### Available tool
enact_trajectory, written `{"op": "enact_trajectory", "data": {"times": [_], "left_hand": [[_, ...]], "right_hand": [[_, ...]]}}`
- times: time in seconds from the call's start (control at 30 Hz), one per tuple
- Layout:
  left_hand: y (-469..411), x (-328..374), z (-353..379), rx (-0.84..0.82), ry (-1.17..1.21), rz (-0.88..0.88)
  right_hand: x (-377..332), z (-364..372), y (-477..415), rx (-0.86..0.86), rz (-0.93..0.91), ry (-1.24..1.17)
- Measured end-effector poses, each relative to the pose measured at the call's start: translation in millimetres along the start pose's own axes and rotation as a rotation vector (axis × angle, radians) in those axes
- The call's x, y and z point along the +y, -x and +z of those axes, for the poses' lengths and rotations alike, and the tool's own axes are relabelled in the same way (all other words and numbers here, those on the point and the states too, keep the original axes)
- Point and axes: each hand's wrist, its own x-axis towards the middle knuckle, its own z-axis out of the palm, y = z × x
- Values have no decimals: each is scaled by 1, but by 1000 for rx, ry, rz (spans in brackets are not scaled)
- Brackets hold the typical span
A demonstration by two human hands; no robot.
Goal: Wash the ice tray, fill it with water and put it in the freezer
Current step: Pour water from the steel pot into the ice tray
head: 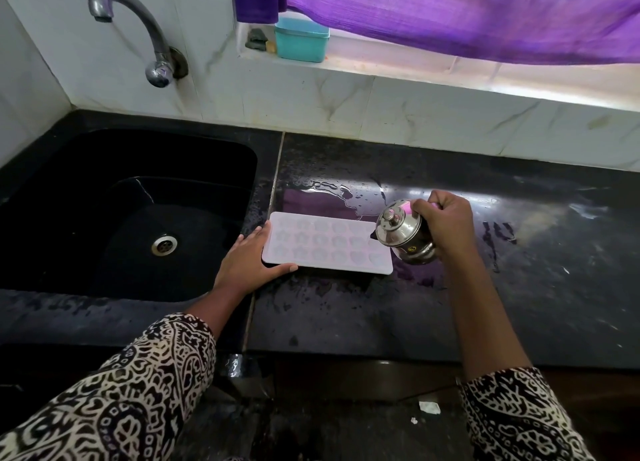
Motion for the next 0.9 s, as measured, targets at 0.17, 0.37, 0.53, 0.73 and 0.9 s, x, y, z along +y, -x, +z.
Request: {"op": "enact_trajectory", "data": {"times": [0.17,0.37,0.53,0.73,0.9], "left_hand": [[0,0,0,3,-1,-3],[-1,-1,1,2,-6,-5],[-1,-2,2,1,-10,-2],[-1,-1,1,0,-10,-2],[-1,-1,1,-2,-14,-2]], "right_hand": [[-1,-2,-1,-3,5,-44],[-2,-3,-3,43,95,-220],[2,-9,-3,107,213,-522],[13,-17,-3,149,221,-534],[25,-22,1,169,188,-427]]}}
